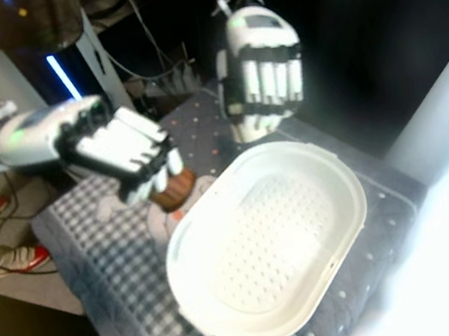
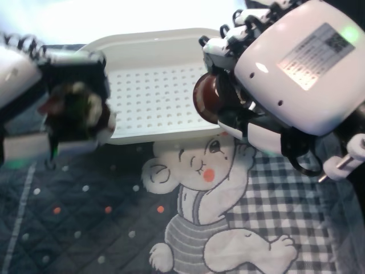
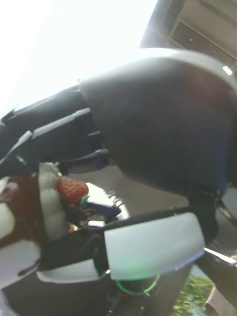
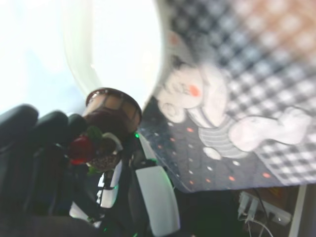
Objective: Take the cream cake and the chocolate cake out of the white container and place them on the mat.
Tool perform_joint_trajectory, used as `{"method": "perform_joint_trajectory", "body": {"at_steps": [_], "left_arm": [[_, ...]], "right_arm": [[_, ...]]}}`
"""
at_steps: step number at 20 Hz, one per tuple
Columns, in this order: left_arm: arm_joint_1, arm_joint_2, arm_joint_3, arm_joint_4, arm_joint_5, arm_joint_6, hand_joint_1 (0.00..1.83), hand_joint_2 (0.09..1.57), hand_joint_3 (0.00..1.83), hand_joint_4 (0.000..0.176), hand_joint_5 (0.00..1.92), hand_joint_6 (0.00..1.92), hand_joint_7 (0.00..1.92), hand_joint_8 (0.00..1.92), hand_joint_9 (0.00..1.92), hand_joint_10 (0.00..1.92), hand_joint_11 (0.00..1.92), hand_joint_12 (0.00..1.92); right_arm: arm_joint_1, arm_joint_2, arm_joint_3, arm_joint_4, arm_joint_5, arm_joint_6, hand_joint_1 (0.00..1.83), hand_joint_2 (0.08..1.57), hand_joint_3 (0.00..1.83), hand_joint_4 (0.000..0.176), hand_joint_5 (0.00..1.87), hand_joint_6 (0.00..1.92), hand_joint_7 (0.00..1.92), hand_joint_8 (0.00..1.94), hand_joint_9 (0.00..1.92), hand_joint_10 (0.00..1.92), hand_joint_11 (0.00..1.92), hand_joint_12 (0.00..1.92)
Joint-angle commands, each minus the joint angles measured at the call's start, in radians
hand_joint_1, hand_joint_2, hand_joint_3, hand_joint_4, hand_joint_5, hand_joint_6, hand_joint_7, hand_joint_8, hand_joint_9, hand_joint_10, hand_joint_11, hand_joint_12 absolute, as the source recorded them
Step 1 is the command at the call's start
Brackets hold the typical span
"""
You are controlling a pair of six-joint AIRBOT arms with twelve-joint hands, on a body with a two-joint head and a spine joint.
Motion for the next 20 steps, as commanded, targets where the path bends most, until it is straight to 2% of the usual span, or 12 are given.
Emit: {"method": "perform_joint_trajectory", "body": {"at_steps": [1,2,3,7,10,14,15,16,17,18,19,20], "left_arm": [[0.014,0.014,-0.013,0.006,-0.147,-0.001,1.34,1.22,0.0,0.0,0.63,1.33,0.73,1.28,0.85,1.42,0.78,1.31],[0.043,0.024,-0.035,0.0,-0.163,-0.001,1.34,1.23,0.0,0.0,0.61,1.33,0.73,1.3,0.82,1.46,0.75,1.34],[0.078,0.029,-0.057,-0.011,-0.173,-0.001,1.33,1.26,0.0,0.0,0.57,1.32,0.71,1.37,0.79,1.56,0.7,1.49],[0.159,0.023,-0.112,-0.04,-0.153,-0.019,1.33,1.26,0.0,0.0,0.58,1.36,0.71,1.36,0.77,1.56,0.64,1.57],[0.232,0.004,-0.114,-0.049,-0.141,-0.12,1.34,1.23,0.0,0.0,0.6,1.32,0.76,1.29,0.8,1.5,0.73,1.46],[0.305,-0.047,-0.106,-0.081,-0.122,-0.19,1.33,1.25,0.0,0.0,0.58,1.36,0.71,1.37,0.77,1.53,0.69,1.49],[0.332,-0.06,-0.093,-0.081,-0.12,-0.236,1.33,1.24,0.0,0.0,0.59,1.36,0.73,1.34,0.8,1.47,0.71,1.42],[0.342,-0.073,-0.08,-0.08,-0.115,-0.269,1.18,1.27,0.0,0.0,0.6,1.43,0.78,1.37,0.75,1.07,0.63,1.39],[0.345,-0.083,-0.071,-0.079,-0.105,-0.286,0.89,1.3,0.0,0.122,0.61,1.51,0.66,0.89,0.64,0.93,0.44,1.47],[0.345,-0.089,-0.065,-0.078,-0.097,-0.289,0.66,1.2,0.0,0.031,0.41,0.81,0.56,0.61,0.5,0.84,0.25,1.51],[0.344,-0.093,-0.059,-0.077,-0.09,-0.294,0.58,1.13,0.0,0.031,0.41,0.42,0.53,0.37,0.43,0.74,0.15,1.5],[0.344,-0.094,-0.054,-0.077,-0.091,-0.304,0.58,1.13,0.0,0.031,0.41,0.42,0.53,0.37,0.43,0.74,0.15,1.5]], "right_arm": [[-0.003,-0.004,-0.018,-0.037,0.132,-0.007,1.26,1.14,0.0,0.0,0.94,0.79,0.97,1.33,0.71,1.53,0.51,1.85],[-0.026,-0.003,-0.036,-0.037,0.138,-0.007,1.26,1.14,0.0,0.0,0.94,0.8,0.97,1.32,0.72,1.54,0.56,1.88],[-0.065,0.001,-0.058,-0.031,0.15,-0.006,1.28,1.11,0.0,0.0,0.96,0.8,1.07,1.13,0.73,1.48,0.57,1.85],[-0.181,0.005,-0.119,0.038,0.173,0.009,1.29,1.06,0.0,0.0,0.99,0.85,1.21,0.79,0.76,1.29,0.54,1.81],[-0.255,-0.01,-0.122,0.057,0.172,0.124,1.28,1.1,0.0,0.0,0.95,0.85,1.11,1.02,0.74,1.34,0.48,1.85],[-0.327,-0.021,-0.132,0.066,0.156,0.203,1.27,1.08,0.0,0.0,0.96,0.93,1.15,0.88,0.73,1.25,0.47,1.76],[-0.329,-0.027,-0.13,0.068,0.133,0.203,1.28,1.08,0.0,0.0,1.01,0.79,1.11,1.01,0.78,1.34,0.55,1.79],[-0.329,-0.032,-0.124,0.071,0.114,0.203,1.27,1.12,0.0,0.0,0.94,0.83,1.04,1.16,0.88,1.42,0.68,1.78],[-0.329,-0.036,-0.118,0.077,0.1,0.203,1.16,1.16,0.0,0.0,0.88,1.1,0.97,0.96,0.83,1.29,0.68,1.7],[-0.329,-0.04,-0.115,0.084,0.093,0.203,1.03,1.18,0.0,0.0,0.76,0.73,0.88,0.81,0.75,1.16,0.6,1.58],[-0.329,-0.042,-0.114,0.089,0.088,0.203,0.96,1.16,0.0,0.0,0.75,0.49,0.84,0.68,0.7,1.03,0.51,1.5],[-0.329,-0.042,-0.113,0.089,0.086,0.203,0.96,1.16,0.0,0.0,0.75,0.49,0.84,0.68,0.7,1.03,0.51,1.5]]}}
